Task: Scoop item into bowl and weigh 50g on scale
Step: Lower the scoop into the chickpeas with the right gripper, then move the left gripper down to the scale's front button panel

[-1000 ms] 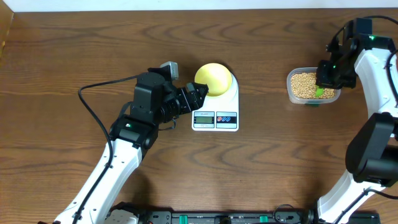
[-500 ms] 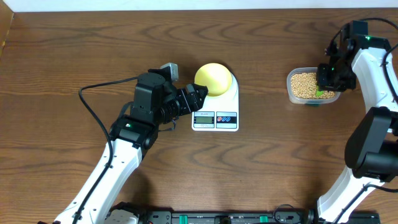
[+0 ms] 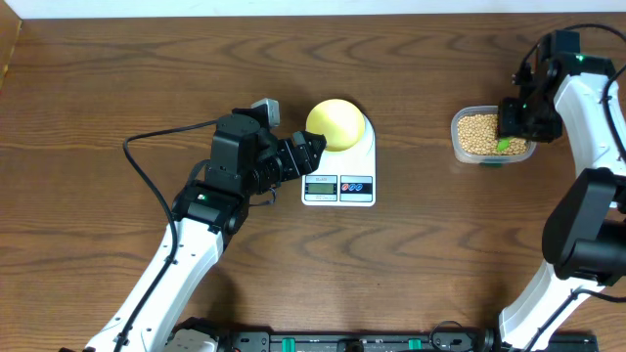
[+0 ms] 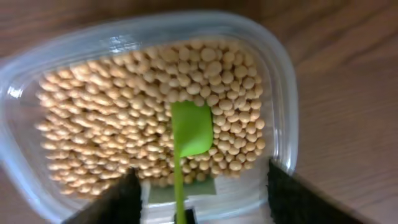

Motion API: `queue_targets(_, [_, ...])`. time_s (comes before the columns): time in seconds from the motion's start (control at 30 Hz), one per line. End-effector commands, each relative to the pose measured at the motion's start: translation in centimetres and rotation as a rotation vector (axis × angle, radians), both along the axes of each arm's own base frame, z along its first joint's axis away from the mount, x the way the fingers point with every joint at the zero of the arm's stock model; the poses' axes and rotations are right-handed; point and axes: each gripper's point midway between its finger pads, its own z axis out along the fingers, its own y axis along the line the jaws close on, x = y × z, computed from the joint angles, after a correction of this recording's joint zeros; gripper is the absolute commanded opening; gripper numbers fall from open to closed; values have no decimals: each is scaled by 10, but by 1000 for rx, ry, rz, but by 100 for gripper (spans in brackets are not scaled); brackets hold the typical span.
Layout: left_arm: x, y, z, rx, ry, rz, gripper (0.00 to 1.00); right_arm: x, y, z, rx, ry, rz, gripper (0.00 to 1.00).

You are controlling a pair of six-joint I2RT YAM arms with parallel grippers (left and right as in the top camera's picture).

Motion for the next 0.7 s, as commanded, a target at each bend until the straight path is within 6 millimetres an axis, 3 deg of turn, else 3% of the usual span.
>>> queue_targets(0.0, [-2,3,-5,27,-5,3,80,20,-4,32,5,-88,-1,75])
queue_targets(0.07, [-2,3,-5,27,-5,3,82,25,-1,43,23,-111,3,86])
queue_targets(0.1, [-2,3,-5,27,-5,3,99,27,0,45,28,-119,4,99])
queue_targets(0.3, [-2,4,-6,28,-2,3,98,27,0,44,29,-119,5,99])
queue_targets(0.33, [-2,4,-6,30,-4,1,86,27,0,44,29,-119,5,99])
queue_targets(0.4, [-2,3,-5,56,-35,-24,20,27,0,44,29,-119,5,99])
queue_targets(0.43, [-1,3,-4,72,-55,-40,8,27,0,44,29,-119,5,99])
queue_targets(0.67, [-12,1,-14,166,-91,-164,8,27,0,44,29,-120,5,99])
